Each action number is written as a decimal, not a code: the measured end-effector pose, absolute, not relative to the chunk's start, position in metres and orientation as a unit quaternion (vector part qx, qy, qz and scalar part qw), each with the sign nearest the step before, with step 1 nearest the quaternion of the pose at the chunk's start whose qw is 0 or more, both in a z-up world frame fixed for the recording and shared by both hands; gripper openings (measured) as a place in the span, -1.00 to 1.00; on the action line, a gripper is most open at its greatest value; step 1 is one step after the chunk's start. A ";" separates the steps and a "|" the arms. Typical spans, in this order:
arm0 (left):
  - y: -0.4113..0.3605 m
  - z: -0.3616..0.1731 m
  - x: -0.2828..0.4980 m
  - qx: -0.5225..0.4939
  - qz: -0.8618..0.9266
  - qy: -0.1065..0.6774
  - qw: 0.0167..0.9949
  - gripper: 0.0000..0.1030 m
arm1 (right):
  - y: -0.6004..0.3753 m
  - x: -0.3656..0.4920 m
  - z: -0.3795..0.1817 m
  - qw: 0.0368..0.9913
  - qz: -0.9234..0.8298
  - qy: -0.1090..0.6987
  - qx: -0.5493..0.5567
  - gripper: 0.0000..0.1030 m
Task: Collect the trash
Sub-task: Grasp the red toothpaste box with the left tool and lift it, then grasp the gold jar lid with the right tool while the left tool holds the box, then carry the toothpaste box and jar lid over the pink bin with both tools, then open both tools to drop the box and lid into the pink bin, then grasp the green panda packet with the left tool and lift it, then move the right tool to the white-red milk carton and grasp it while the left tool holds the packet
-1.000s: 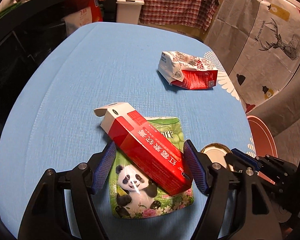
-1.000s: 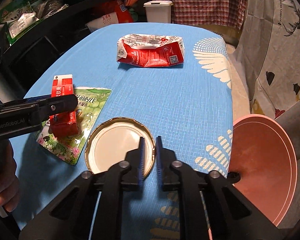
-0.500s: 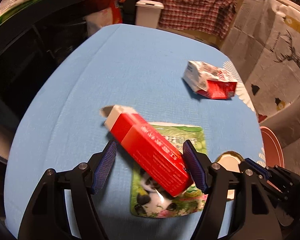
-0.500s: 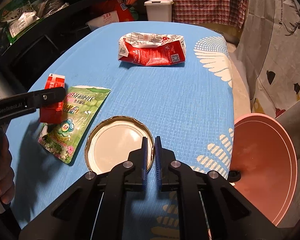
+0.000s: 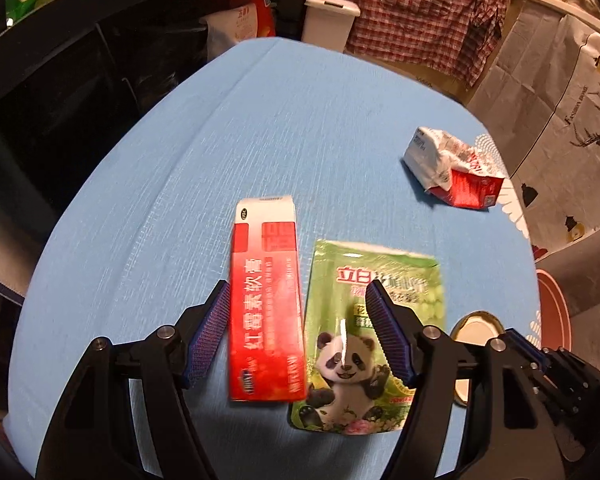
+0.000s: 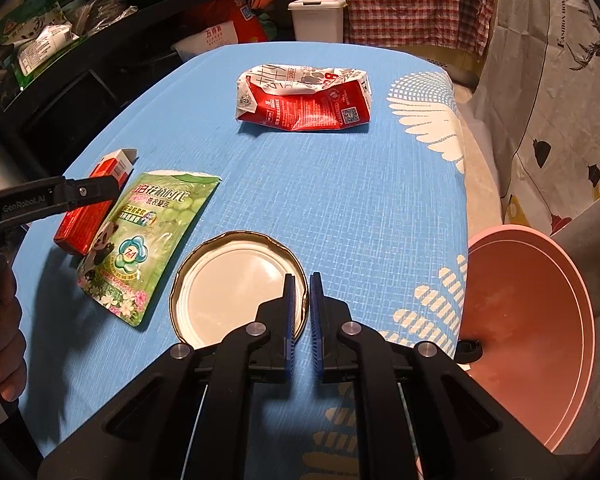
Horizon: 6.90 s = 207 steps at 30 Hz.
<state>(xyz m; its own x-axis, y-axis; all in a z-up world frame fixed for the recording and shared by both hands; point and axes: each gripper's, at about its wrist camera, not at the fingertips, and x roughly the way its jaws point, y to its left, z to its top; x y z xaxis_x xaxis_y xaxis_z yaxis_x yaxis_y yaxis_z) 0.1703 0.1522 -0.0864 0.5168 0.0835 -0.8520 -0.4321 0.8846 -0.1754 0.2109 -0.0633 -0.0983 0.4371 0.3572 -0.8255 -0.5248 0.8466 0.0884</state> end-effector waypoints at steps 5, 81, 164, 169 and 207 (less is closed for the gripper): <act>0.156 -0.094 0.170 -0.182 0.160 0.480 0.843 -0.15 | -0.063 0.211 -0.098 0.843 0.261 0.461 -0.092 -0.87; 0.009 -0.014 0.159 -0.060 -0.022 0.378 0.924 -0.35 | -0.235 0.185 0.005 0.939 0.111 0.325 0.001 -0.92; 0.084 -0.081 0.149 -0.067 0.036 0.442 0.894 0.43 | -0.196 0.192 0.002 0.938 0.089 0.335 -0.012 -0.42; 0.094 -0.102 0.153 -0.089 0.057 0.480 0.871 0.59 | -0.196 0.192 0.000 0.937 0.091 0.337 -0.016 -0.42; 0.122 -0.022 0.163 -0.109 0.065 0.369 0.921 -0.97 | -0.138 0.228 -0.021 0.920 0.169 0.353 -0.011 -0.41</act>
